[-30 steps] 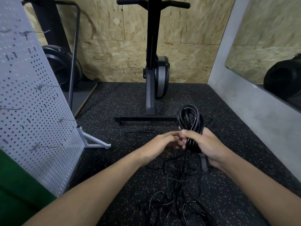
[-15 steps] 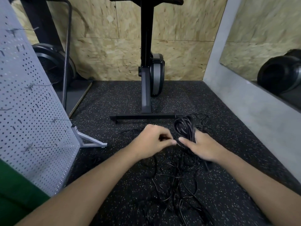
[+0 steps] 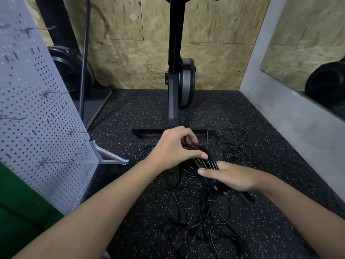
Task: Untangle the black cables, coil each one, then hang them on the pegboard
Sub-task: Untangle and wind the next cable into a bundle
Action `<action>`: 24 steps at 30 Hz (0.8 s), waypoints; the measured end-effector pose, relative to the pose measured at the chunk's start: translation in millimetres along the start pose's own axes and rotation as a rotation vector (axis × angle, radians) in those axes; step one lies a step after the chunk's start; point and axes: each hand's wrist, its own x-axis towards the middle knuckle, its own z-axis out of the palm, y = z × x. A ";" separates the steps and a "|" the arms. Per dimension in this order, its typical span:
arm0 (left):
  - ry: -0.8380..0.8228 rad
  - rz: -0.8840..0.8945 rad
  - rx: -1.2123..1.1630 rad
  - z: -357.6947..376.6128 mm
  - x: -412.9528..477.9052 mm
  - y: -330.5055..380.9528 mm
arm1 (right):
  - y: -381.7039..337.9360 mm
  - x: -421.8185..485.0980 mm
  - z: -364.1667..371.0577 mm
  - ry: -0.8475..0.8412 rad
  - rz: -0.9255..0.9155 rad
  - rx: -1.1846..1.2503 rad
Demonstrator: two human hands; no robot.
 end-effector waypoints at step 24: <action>0.251 -0.572 -0.584 19.0 1.2 7.3 | 11.1 20.5 5.9 0.493 -0.078 0.125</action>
